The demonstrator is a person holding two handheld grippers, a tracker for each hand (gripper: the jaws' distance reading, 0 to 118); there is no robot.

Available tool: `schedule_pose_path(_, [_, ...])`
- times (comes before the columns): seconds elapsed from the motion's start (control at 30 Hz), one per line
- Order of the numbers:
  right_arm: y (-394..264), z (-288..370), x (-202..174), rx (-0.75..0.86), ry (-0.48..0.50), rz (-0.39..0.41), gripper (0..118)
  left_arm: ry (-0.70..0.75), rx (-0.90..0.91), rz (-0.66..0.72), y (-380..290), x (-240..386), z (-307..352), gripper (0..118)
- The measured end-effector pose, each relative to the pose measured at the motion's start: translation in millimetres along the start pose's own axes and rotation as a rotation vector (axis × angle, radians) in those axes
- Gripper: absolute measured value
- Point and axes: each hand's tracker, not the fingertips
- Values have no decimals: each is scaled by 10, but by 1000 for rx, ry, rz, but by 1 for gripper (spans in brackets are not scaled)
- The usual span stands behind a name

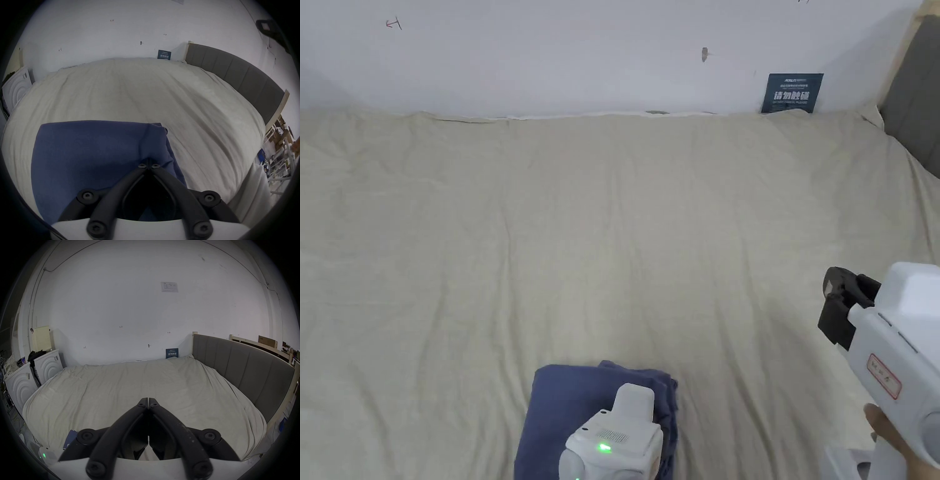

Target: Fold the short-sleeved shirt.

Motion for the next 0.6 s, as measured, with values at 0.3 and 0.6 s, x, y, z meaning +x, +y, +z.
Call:
schedule_pose_path(0.3, [-9, 19, -50, -4, 6, -11, 2, -78, 32, 129, 265, -318, 142, 0])
schedule_pose_path(0.6, [80, 104, -329, 57, 47, 12, 2, -22, 404, 105, 1008, -870, 1266, 0])
